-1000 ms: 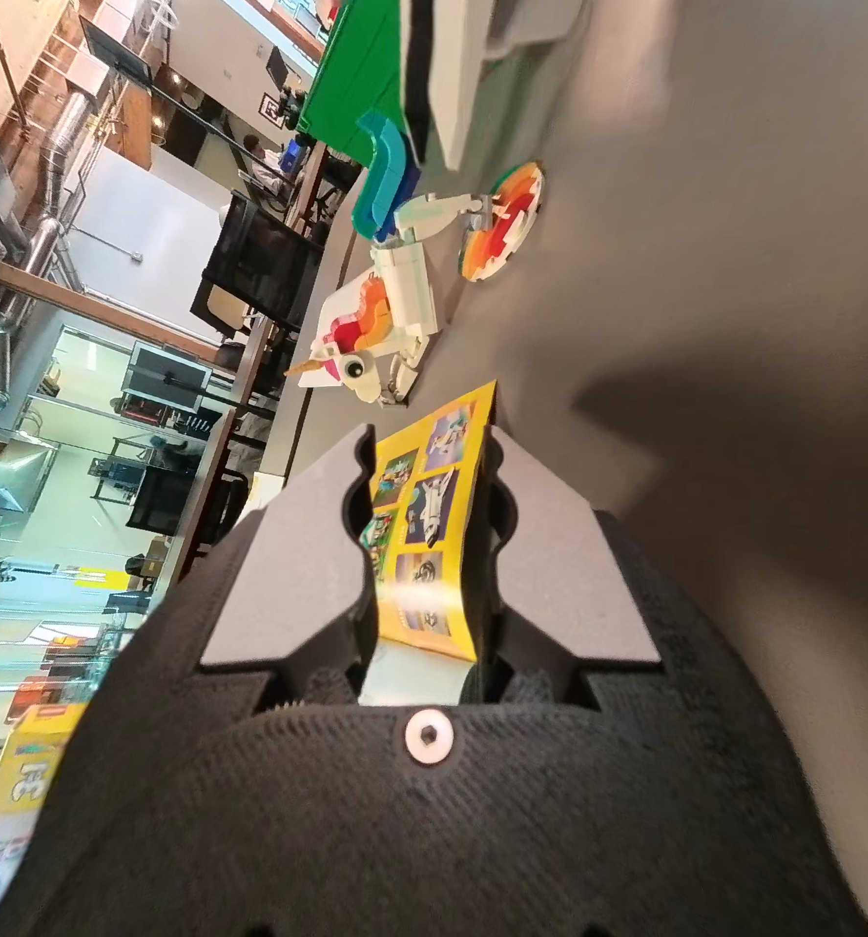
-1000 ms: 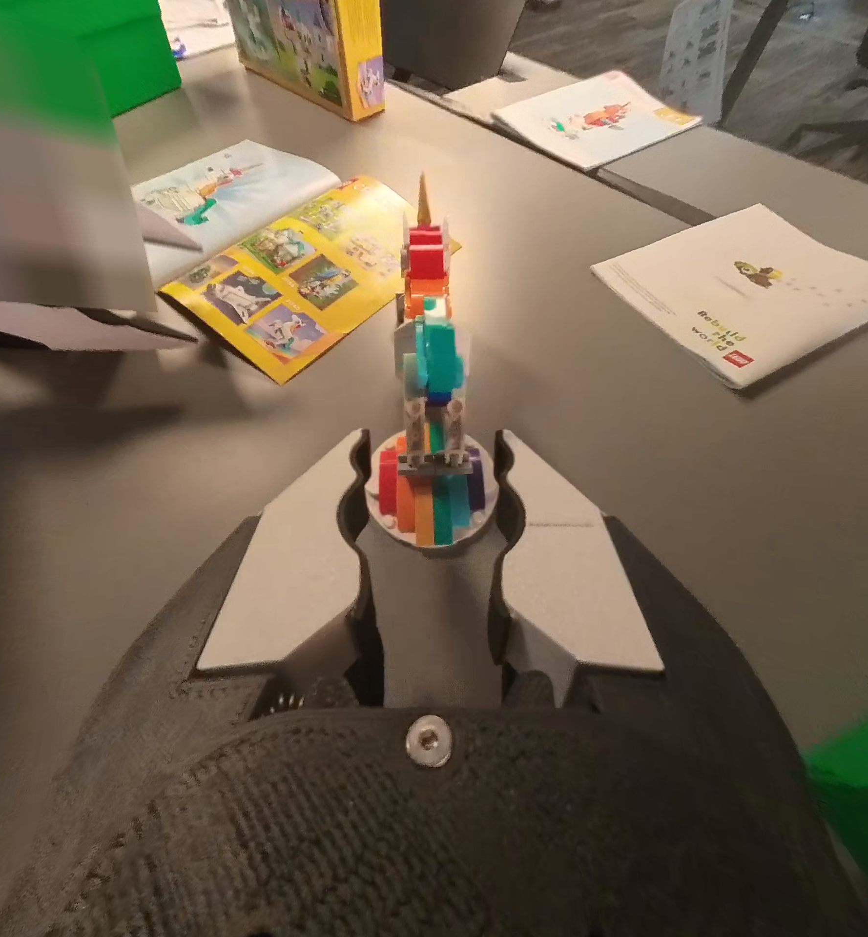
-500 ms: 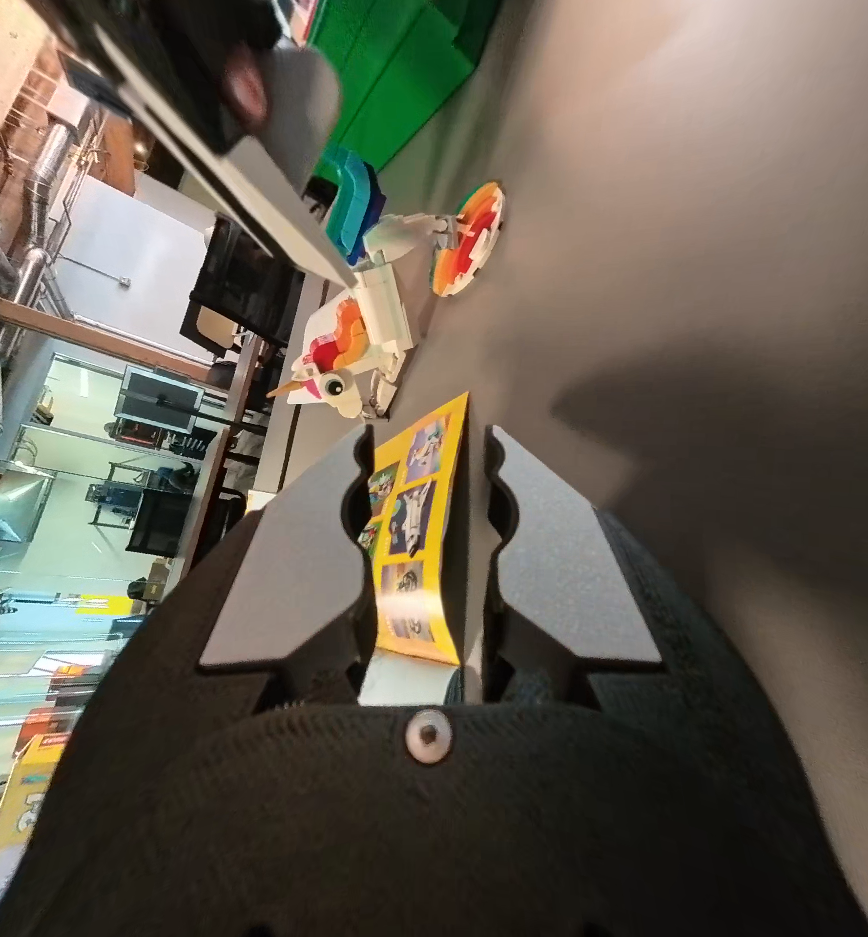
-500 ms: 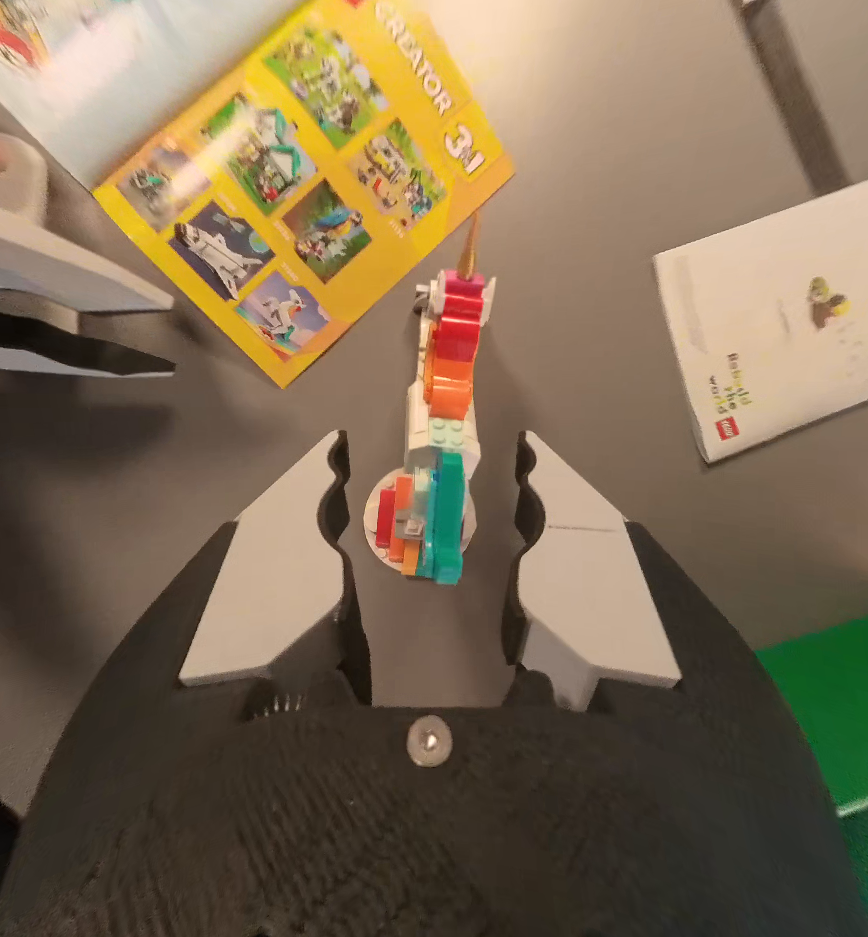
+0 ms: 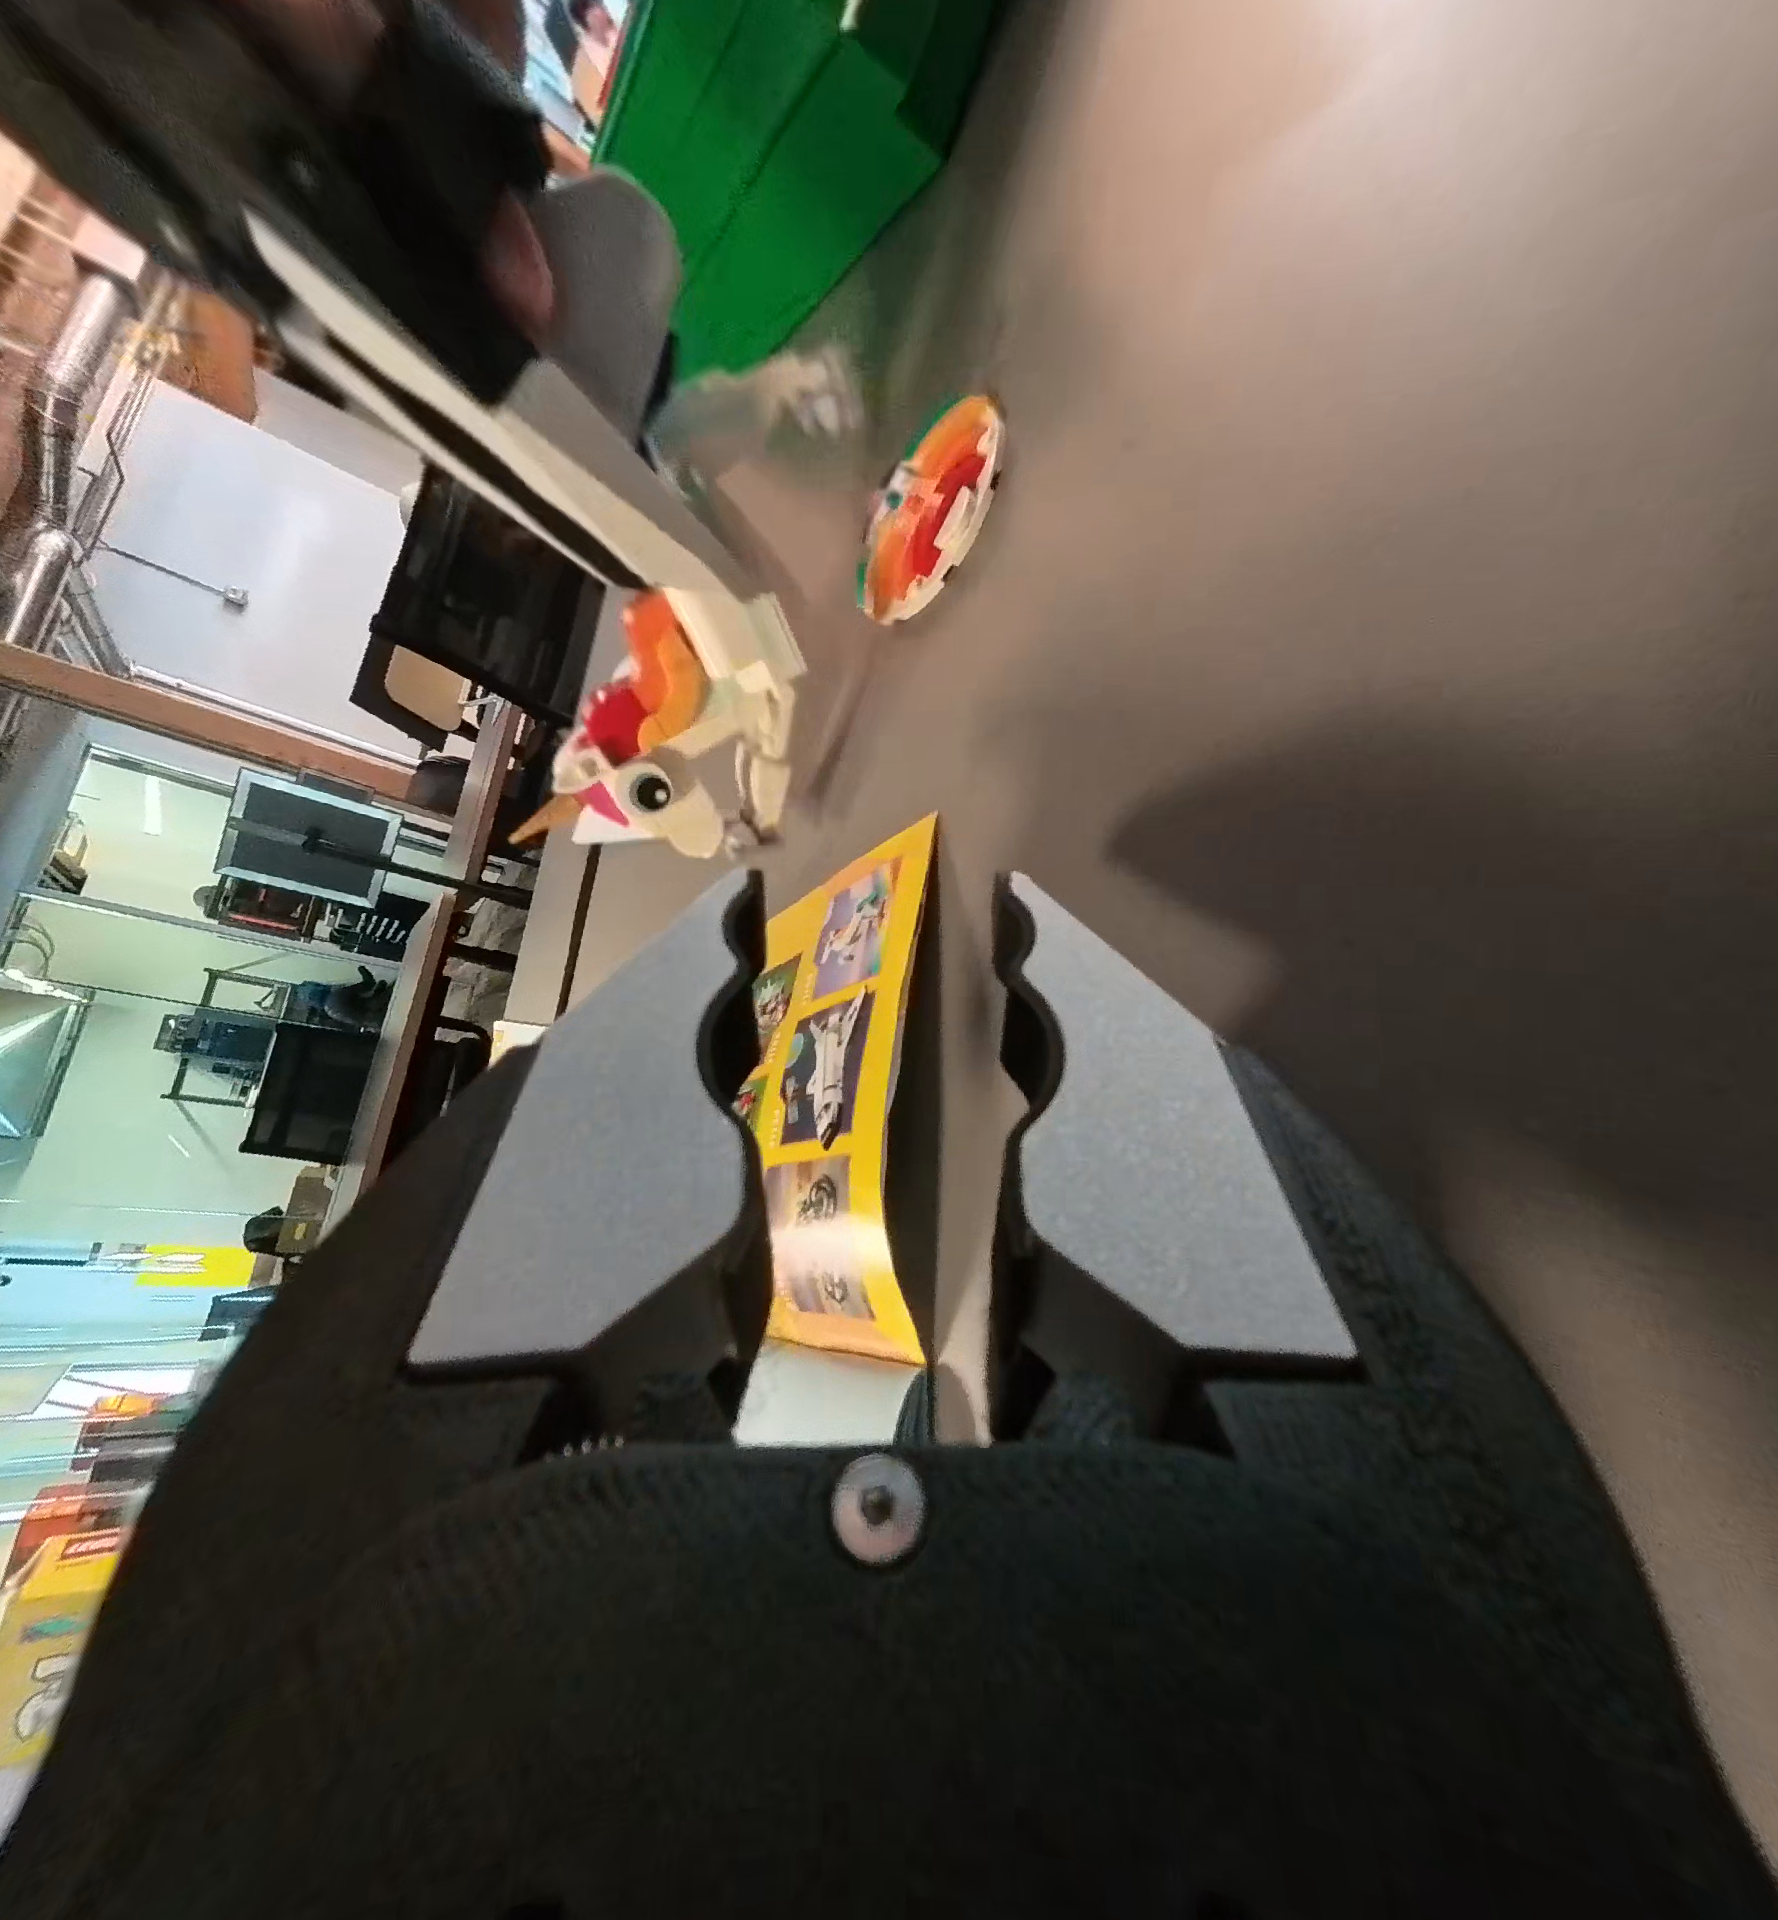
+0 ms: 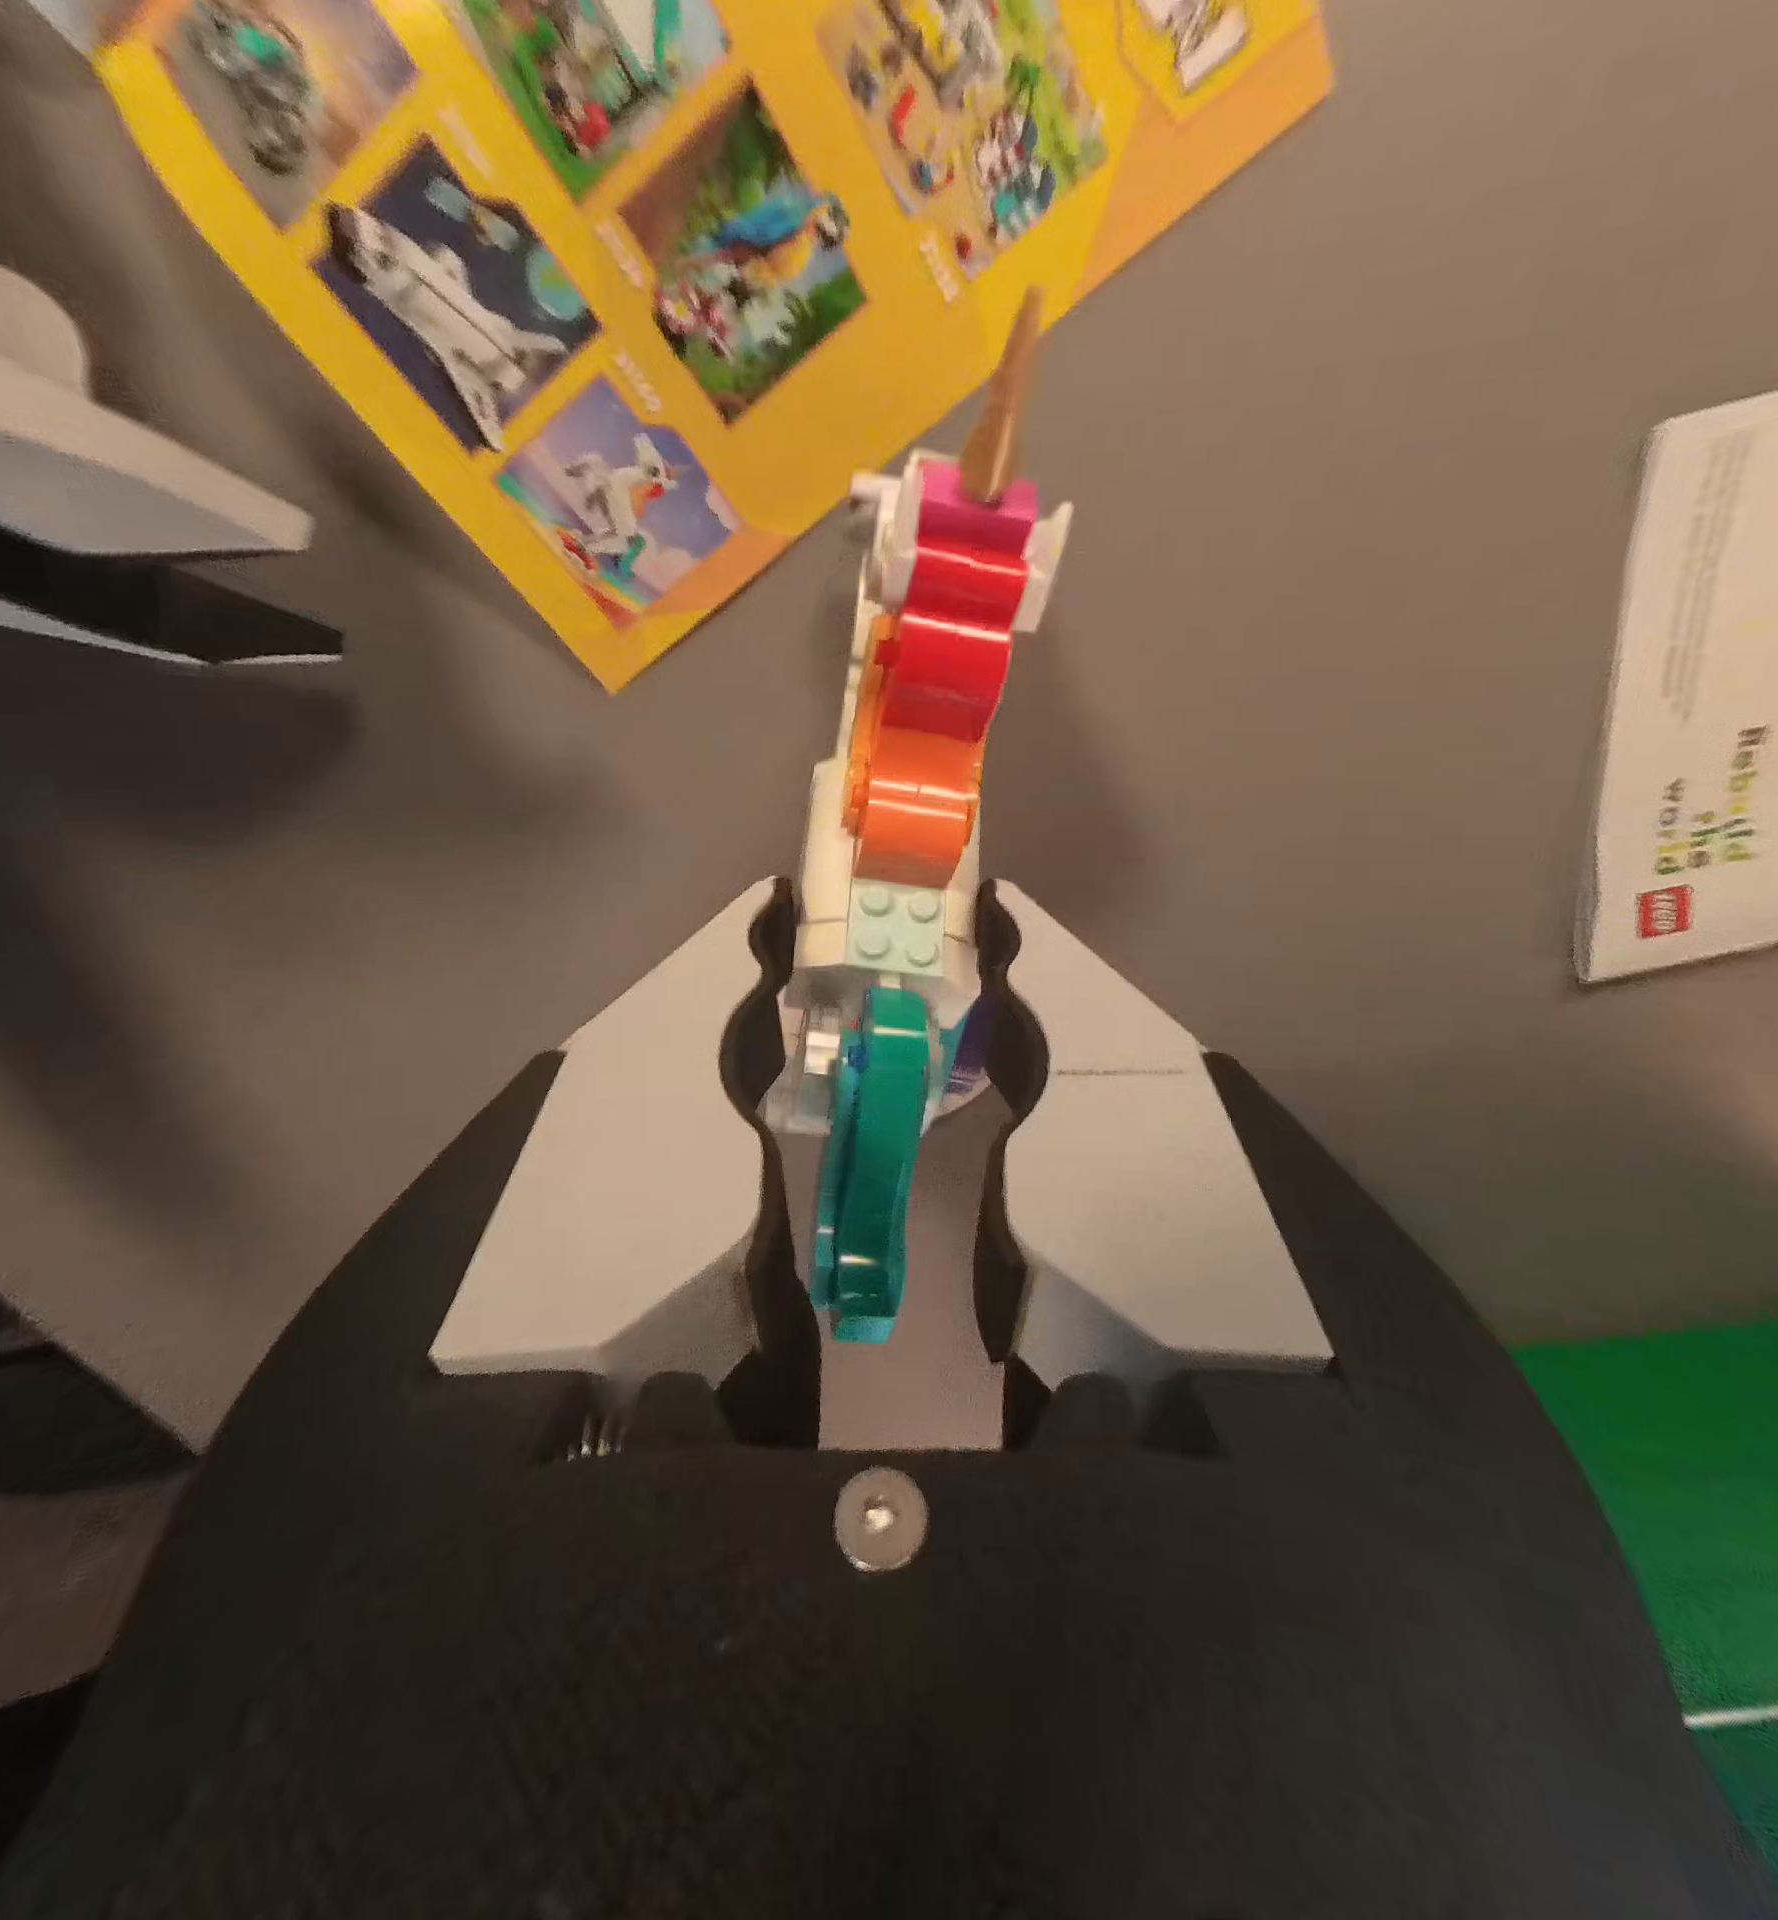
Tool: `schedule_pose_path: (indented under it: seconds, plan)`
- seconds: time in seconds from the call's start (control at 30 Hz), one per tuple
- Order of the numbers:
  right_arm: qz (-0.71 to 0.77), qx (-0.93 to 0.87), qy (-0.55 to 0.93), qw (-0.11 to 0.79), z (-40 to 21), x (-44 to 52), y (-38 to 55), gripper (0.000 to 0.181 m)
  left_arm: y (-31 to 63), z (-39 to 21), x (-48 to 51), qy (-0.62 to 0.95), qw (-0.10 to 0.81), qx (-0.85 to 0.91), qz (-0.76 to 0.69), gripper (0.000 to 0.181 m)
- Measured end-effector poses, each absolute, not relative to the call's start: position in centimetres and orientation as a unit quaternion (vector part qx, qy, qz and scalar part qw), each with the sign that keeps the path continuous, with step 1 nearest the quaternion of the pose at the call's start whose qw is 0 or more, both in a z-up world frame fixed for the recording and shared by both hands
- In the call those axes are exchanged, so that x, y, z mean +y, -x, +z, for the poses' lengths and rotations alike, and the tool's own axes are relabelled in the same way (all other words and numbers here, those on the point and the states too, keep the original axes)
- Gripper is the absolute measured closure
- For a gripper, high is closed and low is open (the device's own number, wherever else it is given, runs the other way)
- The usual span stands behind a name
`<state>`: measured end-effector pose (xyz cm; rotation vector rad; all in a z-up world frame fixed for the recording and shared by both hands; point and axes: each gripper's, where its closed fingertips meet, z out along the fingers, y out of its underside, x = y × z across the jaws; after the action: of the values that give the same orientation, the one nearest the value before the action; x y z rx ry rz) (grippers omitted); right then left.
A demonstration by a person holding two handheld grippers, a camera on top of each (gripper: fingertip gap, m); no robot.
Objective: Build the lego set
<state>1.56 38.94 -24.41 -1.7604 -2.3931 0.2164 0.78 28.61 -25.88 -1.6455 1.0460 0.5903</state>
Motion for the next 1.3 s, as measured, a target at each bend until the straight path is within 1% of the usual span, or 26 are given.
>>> schedule_pose_path:
  seconds: [0.07, 0.13, 0.17, 0.2, 0.27, 0.37, 0.6, 0.8, 0.9, 0.93, 1.0, 1.07, 1.2, 1.3]
  plan:
    - [0.124, -0.786, 0.584, 0.162, -22.3, 39.2, -1.4, 0.148, -1.1, -25.8, 28.6, 0.69, 0.53, 0.435, 0.234, 0.138]
    - [0.168, -0.754, 0.58, 0.257, -20.1, 39.8, -2.1, 0.155, -1.5, -25.6, 28.6, 0.691, 0.539, 0.431, 0.216, 0.138]
    - [0.18, -0.738, 0.577, 0.301, -19.4, 40.1, -2.9, 0.156, -1.7, -25.6, 28.7, 0.693, 0.542, 0.427, 0.207, 0.138]
    - [0.191, -0.722, 0.574, 0.336, -19.0, 40.2, -3.9, 0.156, -1.8, -25.6, 28.8, 0.698, 0.544, 0.423, 0.198, 0.138]
    - [0.214, -0.694, 0.579, 0.371, -19.3, 40.4, -6.2, 0.156, -2.0, -25.6, 29.1, 0.706, 0.547, 0.414, 0.179, 0.138]
    - [0.243, -0.659, 0.605, 0.376, -21.1, 40.9, -9.4, 0.156, -2.6, -25.7, 29.4, 0.715, 0.55, 0.405, 0.147, 0.138]
    - [0.256, -0.629, 0.636, 0.365, -23.8, 41.7, -14.9, 0.156, -2.8, -25.9, 29.3, 0.71, 0.546, 0.416, 0.158, 0.138]
    - [0.25, -0.63, 0.651, 0.341, -24.5, 41.9, -16.4, 0.155, -2.9, -25.9, 29.1, 0.71, 0.547, 0.416, 0.154, 0.138]
    - [0.24, -0.618, 0.651, 0.37, -22.1, 42.3, -16.3, 0.128, -3.0, -25.8, 28.9, 0.708, 0.55, 0.416, 0.152, 0.138]
    - [0.245, -0.612, 0.64, 0.394, -20.5, 42.1, -15.7, 0.124, -3.1, -25.7, 28.8, 0.707, 0.553, 0.416, 0.149, 0.138]
    - [0.249, -0.625, 0.609, 0.419, -17.8, 41.0, -13.6, 0.121, -3.4, -25.5, 28.7, 0.705, 0.557, 0.416, 0.141, 0.138]
    - [0.216, -0.673, 0.595, 0.382, -17.8, 39.5, -11.1, 0.121, -3.3, -25.5, 28.7, 0.706, 0.557, 0.415, 0.14, 0.138]
    - [0.084, -0.762, 0.606, 0.211, -22.6, 39.2, -8.0, 0.122, -2.5, -25.1, 28.0, 0.704, 0.561, 0.41, 0.148, 0.137]
    - [0.025, -0.778, 0.62, 0.101, -25.4, 39.8, -6.5, 0.125, -2.3, -24.5, 27.3, 0.699, 0.573, 0.402, 0.143, 0.137]
